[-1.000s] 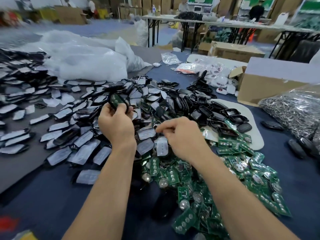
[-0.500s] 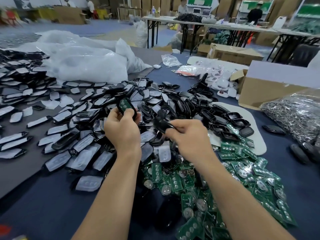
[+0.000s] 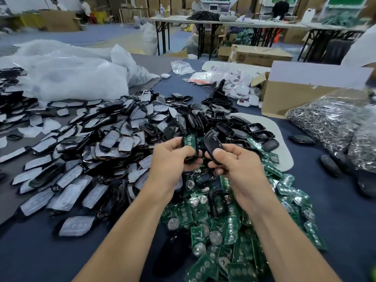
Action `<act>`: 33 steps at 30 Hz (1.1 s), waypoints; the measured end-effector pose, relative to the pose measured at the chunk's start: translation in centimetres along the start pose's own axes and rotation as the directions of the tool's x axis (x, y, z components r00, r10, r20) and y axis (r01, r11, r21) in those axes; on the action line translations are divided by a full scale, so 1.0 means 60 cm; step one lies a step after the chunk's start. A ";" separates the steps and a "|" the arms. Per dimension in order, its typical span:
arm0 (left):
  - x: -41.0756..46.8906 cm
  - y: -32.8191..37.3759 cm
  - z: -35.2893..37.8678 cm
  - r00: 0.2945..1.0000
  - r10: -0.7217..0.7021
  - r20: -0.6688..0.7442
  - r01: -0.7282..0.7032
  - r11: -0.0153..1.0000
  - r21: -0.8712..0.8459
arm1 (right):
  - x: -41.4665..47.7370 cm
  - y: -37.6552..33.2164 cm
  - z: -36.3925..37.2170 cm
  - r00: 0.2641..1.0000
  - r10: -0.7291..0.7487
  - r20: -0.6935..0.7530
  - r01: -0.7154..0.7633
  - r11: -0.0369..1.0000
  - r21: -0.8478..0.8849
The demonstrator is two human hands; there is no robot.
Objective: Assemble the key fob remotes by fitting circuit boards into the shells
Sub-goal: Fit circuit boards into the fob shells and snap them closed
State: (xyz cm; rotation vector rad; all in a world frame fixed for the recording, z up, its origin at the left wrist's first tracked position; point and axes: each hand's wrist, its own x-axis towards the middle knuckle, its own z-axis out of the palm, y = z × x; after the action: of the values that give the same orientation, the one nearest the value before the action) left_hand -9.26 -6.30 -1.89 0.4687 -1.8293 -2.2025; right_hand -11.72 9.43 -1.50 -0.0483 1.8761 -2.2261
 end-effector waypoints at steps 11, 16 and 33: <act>0.005 0.004 0.001 0.977 -0.026 0.210 0.026 1.000 0.006 | 0.008 0.008 -0.015 0.998 -0.061 -0.009 0.059 0.993 -0.103; 0.005 -0.001 0.003 0.992 0.023 0.128 -0.029 0.999 0.043 | 0.002 0.009 -0.013 0.995 -0.098 0.015 0.099 0.980 -0.175; 0.002 0.000 0.019 0.897 0.430 0.106 -0.442 0.871 0.214 | -0.014 -0.005 0.027 0.991 0.129 0.038 -0.134 0.927 0.350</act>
State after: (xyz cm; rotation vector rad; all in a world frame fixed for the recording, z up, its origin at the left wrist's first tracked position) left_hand -9.81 -5.30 -1.73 0.0202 -1.9957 -1.7224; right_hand -10.65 8.09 -0.84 0.1185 1.4004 -2.4199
